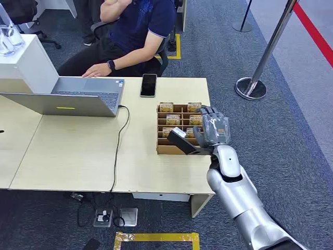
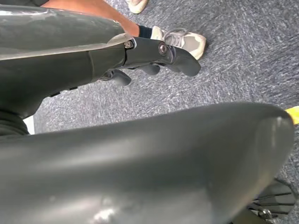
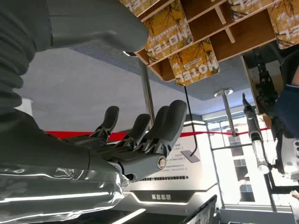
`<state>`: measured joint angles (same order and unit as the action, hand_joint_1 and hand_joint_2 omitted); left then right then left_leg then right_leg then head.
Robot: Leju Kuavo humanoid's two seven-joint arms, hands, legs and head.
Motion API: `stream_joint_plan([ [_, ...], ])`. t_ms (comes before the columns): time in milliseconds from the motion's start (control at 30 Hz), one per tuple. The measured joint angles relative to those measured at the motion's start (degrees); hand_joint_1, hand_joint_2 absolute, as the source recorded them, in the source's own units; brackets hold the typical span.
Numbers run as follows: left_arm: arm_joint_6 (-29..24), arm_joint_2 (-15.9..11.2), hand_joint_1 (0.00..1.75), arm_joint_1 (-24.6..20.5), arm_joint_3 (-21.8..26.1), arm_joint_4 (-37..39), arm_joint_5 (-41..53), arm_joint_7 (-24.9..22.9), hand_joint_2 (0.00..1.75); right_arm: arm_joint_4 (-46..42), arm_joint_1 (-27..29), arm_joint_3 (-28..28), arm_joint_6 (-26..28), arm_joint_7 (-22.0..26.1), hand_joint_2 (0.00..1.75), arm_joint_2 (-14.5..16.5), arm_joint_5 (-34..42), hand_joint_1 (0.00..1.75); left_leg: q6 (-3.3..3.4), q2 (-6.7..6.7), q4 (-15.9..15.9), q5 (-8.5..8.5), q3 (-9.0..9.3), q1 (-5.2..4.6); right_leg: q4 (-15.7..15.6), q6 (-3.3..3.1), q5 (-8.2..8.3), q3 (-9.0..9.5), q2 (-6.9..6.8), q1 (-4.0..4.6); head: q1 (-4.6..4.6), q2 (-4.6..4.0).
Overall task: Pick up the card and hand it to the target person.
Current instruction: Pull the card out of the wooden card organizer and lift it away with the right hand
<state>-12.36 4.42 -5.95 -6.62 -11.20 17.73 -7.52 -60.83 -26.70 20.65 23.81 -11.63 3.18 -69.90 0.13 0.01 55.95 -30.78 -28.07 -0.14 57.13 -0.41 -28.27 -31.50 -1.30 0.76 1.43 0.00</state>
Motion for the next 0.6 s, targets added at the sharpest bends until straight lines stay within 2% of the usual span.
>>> stream_joint_plan([
  [233, 1.1, 0.0, 0.0, 0.0, 0.0, 0.0, -0.3, 0.0, 0.0, 2.2, -1.2, 0.0, -1.0, 0.0, 1.75, 0.7, -0.7, 0.56, 0.0, 0.0, 0.0, 0.0, 0.0, 0.0, 0.0, 0.0, 0.0, 0.0, 0.0, 0.0, -0.03, 0.0],
  [600, 0.6, 0.0, 0.0, 0.2, 0.1, 0.0, -0.6, 0.5, 0.0, 7.6, -2.3, 0.2, -1.1, 0.3, 1.75, 2.0, -1.9, 0.69, 0.0, 0.0, 0.0, 0.0, -0.01, 0.0, 0.0, 0.0, 0.0, 0.0, 0.0, 0.0, 0.01, 0.0],
])
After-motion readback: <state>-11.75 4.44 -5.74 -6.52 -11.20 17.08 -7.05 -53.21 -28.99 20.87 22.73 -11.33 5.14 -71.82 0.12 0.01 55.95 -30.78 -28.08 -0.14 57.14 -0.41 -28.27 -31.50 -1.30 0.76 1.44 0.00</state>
